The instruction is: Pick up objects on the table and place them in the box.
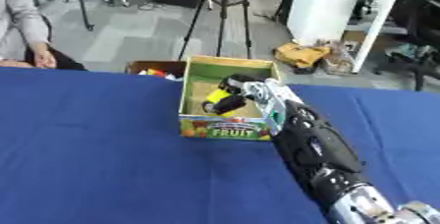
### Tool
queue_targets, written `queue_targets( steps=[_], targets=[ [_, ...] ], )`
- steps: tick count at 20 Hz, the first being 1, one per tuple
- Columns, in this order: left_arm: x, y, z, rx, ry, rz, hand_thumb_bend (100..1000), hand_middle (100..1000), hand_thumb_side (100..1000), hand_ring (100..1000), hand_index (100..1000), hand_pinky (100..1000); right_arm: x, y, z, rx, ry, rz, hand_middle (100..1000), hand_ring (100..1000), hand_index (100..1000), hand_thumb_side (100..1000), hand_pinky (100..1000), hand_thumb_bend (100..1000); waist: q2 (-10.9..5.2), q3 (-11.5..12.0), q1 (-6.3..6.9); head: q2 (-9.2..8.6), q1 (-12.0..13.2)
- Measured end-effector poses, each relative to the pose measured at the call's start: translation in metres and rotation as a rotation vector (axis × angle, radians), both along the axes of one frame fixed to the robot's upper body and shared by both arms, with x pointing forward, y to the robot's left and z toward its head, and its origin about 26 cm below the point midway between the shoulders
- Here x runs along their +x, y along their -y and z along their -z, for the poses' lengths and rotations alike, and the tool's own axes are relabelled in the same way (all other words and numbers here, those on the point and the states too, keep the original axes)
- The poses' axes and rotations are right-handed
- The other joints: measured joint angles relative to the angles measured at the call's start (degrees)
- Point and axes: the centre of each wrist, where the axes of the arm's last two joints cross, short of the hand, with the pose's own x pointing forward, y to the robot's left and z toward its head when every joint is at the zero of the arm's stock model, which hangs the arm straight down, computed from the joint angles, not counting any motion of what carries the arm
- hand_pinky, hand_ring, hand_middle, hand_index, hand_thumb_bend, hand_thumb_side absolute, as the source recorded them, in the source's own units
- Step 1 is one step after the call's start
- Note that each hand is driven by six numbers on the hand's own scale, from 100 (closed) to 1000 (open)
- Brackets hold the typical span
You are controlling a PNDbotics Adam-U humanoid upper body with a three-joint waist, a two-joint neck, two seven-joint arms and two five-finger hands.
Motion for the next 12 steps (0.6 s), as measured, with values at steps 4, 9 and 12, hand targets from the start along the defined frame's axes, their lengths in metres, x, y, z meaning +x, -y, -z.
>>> queue_targets(
  steps=[4, 9, 12],
  targets=[
    [0.0001, 0.0007, 0.0004, -0.003, -0.001, 0.002, 100, 680, 870, 642, 930, 585, 0.0004, -0.0042, 0.0045, 0.012, 0.01, 0.019, 572, 746, 710, 693, 740, 100, 0.14, 0.2, 0.0, -0.23, -0.3],
    [0.0002, 0.0013, 0.0009, -0.004, -0.004, 0.003, 100, 680, 878, 642, 931, 583, 0.0005, -0.0041, 0.0039, 0.045, 0.058, 0.08, 545, 731, 691, 629, 718, 100, 0.35, 0.4, 0.0, -0.7, -0.8],
    [0.0003, 0.0015, 0.0008, 0.0, -0.004, 0.006, 100, 680, 878, 641, 931, 583, 0.0004, -0.0047, 0.0025, 0.067, 0.101, 0.138, 538, 726, 685, 625, 708, 100, 0.51, 0.6, 0.02, -1.21, -1.2]
  ],
)
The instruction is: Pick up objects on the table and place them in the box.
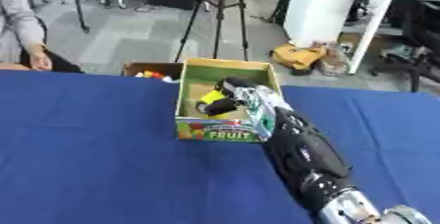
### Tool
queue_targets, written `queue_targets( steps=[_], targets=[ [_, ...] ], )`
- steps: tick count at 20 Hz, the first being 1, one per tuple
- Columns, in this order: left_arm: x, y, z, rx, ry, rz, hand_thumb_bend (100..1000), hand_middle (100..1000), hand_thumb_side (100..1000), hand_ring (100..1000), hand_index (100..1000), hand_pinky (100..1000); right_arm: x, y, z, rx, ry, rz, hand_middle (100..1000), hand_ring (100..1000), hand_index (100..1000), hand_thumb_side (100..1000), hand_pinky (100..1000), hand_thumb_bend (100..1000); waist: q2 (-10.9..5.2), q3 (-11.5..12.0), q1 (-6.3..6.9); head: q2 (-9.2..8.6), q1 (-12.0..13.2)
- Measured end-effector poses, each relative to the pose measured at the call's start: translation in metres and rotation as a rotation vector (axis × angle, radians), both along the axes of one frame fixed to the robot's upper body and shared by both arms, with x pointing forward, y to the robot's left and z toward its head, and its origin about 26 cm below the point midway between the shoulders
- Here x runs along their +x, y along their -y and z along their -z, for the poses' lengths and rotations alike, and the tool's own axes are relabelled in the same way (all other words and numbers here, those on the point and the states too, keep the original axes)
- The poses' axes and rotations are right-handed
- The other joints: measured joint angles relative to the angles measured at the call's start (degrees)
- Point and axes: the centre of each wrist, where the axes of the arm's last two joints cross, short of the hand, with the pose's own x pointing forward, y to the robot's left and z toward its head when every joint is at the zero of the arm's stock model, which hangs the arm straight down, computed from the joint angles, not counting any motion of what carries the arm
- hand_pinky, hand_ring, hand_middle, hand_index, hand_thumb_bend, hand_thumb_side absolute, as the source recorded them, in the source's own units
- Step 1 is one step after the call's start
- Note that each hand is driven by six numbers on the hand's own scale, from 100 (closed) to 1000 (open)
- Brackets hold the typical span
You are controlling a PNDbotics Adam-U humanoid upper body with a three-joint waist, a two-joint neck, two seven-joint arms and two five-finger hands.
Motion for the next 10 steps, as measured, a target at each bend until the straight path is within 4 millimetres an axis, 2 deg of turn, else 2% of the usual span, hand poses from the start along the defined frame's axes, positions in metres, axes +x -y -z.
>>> queue_targets(
  steps=[10],
  targets=[
    [0.001, 0.0022, -0.0011, -0.001, 0.006, 0.009, 100, 681, 878, 638, 930, 583, -0.0007, -0.007, -0.0013, 0.053, 0.064, 0.117, 535, 722, 680, 626, 696, 100, 1.28, 0.6, 0.09, -0.54, -0.9]
  ],
)
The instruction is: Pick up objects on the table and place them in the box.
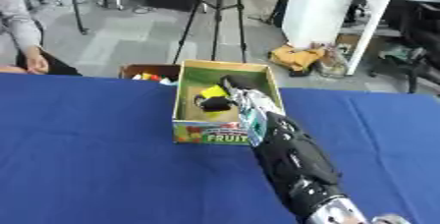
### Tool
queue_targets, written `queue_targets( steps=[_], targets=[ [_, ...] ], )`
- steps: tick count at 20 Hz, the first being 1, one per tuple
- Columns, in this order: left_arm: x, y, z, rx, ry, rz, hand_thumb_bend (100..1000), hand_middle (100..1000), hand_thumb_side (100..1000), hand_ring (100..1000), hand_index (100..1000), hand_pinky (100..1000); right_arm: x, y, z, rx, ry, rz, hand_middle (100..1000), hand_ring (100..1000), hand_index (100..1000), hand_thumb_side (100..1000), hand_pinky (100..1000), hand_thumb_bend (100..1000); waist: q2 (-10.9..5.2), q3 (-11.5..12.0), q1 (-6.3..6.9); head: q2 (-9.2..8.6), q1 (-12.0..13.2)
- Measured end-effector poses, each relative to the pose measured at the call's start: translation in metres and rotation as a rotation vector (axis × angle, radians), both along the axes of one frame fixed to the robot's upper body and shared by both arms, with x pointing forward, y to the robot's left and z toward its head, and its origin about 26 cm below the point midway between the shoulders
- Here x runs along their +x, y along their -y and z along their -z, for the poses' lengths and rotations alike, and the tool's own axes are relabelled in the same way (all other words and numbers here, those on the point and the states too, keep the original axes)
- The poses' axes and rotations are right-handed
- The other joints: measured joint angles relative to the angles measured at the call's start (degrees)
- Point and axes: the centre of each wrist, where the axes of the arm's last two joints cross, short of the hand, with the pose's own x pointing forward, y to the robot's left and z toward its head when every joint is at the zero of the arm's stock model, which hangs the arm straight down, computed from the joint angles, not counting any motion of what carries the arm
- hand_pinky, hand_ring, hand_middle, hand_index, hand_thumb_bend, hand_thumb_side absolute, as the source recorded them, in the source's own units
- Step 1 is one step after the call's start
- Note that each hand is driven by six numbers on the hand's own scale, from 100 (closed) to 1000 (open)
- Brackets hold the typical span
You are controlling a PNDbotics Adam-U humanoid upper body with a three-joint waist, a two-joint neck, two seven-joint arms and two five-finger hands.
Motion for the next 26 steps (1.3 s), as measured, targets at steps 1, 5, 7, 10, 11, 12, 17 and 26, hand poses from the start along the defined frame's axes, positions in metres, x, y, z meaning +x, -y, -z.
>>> queue_targets(
  steps=[1, 5, 7, 10, 11, 12, 17, 26],
  targets=[
    [0.0, 0.0, 0.0, 0.001, 0.002, 0.001, 100, 681, 878, 637, 930, 583, 0.0, 0.0, 0.0, 0.005, 0.001, 0.008, 536, 723, 679, 628, 695, 100, 0.12, 0.1, 0.0, -0.01, -0.1],
    [0.0, 0.0, 0.0, 0.004, 0.003, 0.001, 100, 681, 879, 635, 930, 583, 0.0, -0.002, 0.007, 0.019, -0.003, 0.039, 541, 725, 683, 623, 698, 100, 0.63, 0.6, 0.0, -0.44, -0.3],
    [0.0, 0.0, -0.001, 0.005, 0.003, 0.003, 100, 681, 879, 635, 930, 583, 0.0, -0.003, 0.008, 0.026, -0.003, 0.052, 555, 732, 701, 611, 706, 100, 0.92, 0.6, 0.01, -0.49, -0.4],
    [0.0, 0.002, 0.0, 0.002, 0.003, 0.006, 100, 681, 879, 635, 930, 583, 0.0, -0.003, 0.012, 0.03, -0.007, 0.071, 575, 742, 721, 604, 716, 100, 1.14, 0.7, 0.02, -0.6, -0.5],
    [0.001, 0.002, 0.0, 0.001, 0.003, 0.007, 100, 681, 879, 634, 930, 583, 0.0, -0.003, 0.012, 0.031, -0.006, 0.076, 590, 749, 734, 607, 722, 100, 1.17, 0.7, 0.05, -0.62, -0.5],
    [0.001, 0.002, 0.0, 0.001, 0.002, 0.007, 100, 681, 879, 634, 930, 583, 0.0, -0.004, 0.012, 0.034, -0.008, 0.082, 600, 755, 741, 609, 724, 100, 1.21, 0.7, 0.06, -0.63, -0.6],
    [0.001, 0.003, 0.0, 0.003, 0.001, 0.012, 100, 682, 879, 635, 931, 583, -0.001, -0.007, 0.013, 0.04, -0.028, 0.102, 675, 780, 783, 667, 721, 100, 1.24, 0.7, 0.07, -0.64, -0.6],
    [0.001, 0.004, -0.001, 0.004, 0.005, 0.014, 100, 683, 879, 635, 932, 583, -0.001, -0.007, 0.012, 0.03, -0.025, 0.142, 778, 832, 861, 925, 736, 100, 1.23, 0.9, 0.06, -1.0, -1.1]
  ],
)
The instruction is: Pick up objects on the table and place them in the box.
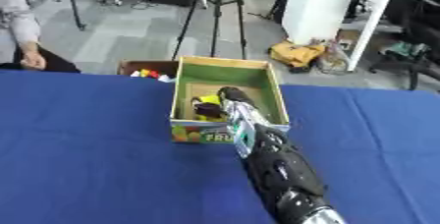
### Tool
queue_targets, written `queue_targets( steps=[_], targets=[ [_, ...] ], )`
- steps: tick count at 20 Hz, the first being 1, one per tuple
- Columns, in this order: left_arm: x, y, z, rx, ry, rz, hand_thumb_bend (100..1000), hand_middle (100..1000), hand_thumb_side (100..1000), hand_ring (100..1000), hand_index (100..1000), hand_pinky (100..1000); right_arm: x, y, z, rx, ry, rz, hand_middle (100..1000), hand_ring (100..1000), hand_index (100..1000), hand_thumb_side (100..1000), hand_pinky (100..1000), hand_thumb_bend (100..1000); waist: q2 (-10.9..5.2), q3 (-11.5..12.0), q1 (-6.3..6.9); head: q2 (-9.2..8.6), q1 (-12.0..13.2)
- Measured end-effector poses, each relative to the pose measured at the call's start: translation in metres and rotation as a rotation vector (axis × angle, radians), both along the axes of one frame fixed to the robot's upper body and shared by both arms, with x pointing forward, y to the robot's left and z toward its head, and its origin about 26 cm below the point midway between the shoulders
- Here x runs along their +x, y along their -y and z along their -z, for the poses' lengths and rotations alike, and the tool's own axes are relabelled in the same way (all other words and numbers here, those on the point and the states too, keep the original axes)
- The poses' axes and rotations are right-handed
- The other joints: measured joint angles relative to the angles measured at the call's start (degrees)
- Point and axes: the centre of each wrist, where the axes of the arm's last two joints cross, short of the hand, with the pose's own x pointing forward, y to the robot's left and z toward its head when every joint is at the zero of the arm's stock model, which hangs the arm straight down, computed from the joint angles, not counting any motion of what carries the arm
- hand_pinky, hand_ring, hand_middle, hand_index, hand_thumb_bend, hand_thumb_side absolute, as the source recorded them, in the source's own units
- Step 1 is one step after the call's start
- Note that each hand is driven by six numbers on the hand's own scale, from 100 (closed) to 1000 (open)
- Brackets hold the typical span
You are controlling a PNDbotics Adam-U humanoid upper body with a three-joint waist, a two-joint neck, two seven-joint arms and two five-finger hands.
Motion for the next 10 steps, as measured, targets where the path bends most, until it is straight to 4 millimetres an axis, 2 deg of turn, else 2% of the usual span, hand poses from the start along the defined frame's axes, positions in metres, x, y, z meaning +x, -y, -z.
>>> queue_targets(
  steps=[3, 10],
  targets=[
    [0.0001, 0.0002, -0.0004, 0.001, 0.001, 0.002, 100, 684, 879, 635, 932, 584, -0.0002, 0.0, -0.0013, -0.001, 0.018, 0.022, 814, 855, 880, 978, 749, 114, 0.0, 0.1, -0.03, -0.3, -0.2],
    [0.0003, 0.0003, -0.0007, 0.004, 0.0, 0.004, 100, 684, 879, 634, 931, 583, -0.0008, -0.0012, -0.0045, -0.003, 0.07, 0.061, 834, 871, 889, 1000, 758, 191, 0.0, 0.4, -0.21, -0.5, -0.7]
  ],
)
